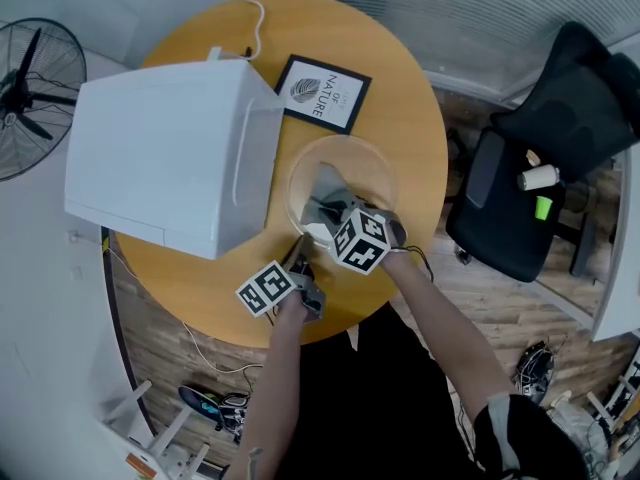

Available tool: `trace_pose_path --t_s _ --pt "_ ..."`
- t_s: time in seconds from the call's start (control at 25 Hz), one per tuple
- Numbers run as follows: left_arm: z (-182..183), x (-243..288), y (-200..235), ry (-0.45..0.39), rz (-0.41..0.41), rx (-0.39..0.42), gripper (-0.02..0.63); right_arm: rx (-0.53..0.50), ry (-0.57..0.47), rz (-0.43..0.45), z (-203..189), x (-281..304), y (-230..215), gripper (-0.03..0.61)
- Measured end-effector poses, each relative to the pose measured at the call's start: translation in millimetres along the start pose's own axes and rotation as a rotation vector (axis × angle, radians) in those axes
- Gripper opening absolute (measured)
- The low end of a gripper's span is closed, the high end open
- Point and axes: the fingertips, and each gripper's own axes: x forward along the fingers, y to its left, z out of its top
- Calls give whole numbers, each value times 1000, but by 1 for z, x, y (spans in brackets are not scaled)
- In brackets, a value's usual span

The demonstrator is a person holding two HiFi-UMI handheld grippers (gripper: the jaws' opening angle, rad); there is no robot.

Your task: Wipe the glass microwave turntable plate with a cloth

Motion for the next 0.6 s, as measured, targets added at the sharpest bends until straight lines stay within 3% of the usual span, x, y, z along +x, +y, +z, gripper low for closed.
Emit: trace_pose_path --t_s 0.32,0.6 --pt "1 2 -1 13 -29 2 31 107 12 76 -3 -7 22 23" --pt "-10 -16 0 91 -33 112 31 330 -175 66 22 -49 26 23"
